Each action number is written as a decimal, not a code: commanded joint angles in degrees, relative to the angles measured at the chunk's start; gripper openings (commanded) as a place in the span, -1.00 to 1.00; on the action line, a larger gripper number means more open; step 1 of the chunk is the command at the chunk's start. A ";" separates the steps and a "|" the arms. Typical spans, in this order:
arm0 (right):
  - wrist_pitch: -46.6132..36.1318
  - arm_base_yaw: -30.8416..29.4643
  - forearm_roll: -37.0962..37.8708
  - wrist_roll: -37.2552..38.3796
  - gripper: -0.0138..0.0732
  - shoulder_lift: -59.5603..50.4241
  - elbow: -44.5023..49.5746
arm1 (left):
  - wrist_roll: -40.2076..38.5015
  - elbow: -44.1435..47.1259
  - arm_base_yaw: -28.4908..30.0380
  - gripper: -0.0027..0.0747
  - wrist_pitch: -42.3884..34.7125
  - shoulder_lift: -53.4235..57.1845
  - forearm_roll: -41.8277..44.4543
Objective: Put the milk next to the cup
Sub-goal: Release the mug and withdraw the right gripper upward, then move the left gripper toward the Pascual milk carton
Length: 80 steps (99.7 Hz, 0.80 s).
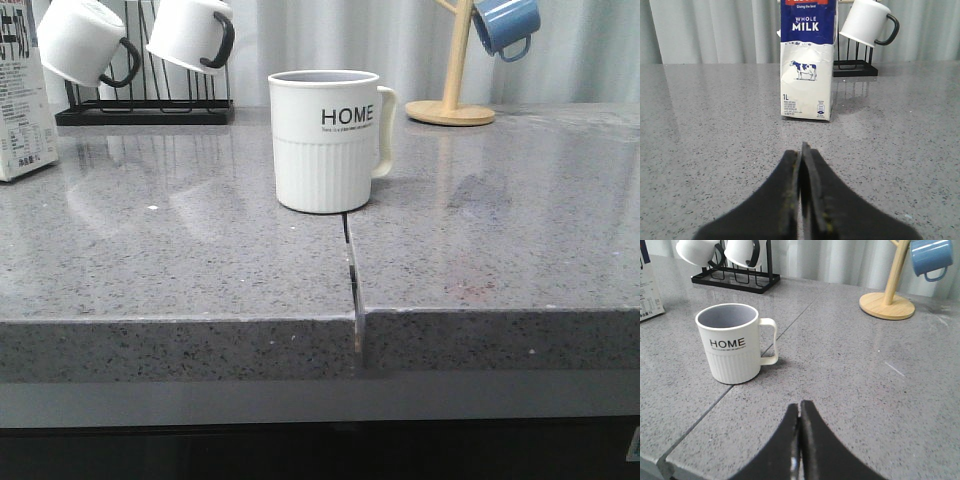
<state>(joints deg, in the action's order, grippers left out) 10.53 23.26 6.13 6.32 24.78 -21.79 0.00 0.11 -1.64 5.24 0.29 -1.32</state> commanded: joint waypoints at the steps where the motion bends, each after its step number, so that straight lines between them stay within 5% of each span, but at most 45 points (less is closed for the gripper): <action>1: -1.97 -0.21 -0.13 -0.26 -0.84 -3.89 -0.19 | -0.32 2.44 0.12 -0.99 -4.68 1.80 -0.50; 54: 3.60 -0.21 -0.43 -0.26 -0.84 -18.02 2.61 | -0.59 1.27 0.12 -0.98 -9.38 1.80 -0.50; 80: 3.68 -0.21 -0.43 -0.26 -0.84 -18.02 2.61 | -0.59 -9.82 0.12 -0.98 4.52 -2.76 7.67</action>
<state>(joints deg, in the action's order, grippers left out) 18.24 23.26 5.69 6.32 6.27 -17.64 0.00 -4.71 -1.64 10.72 0.05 5.10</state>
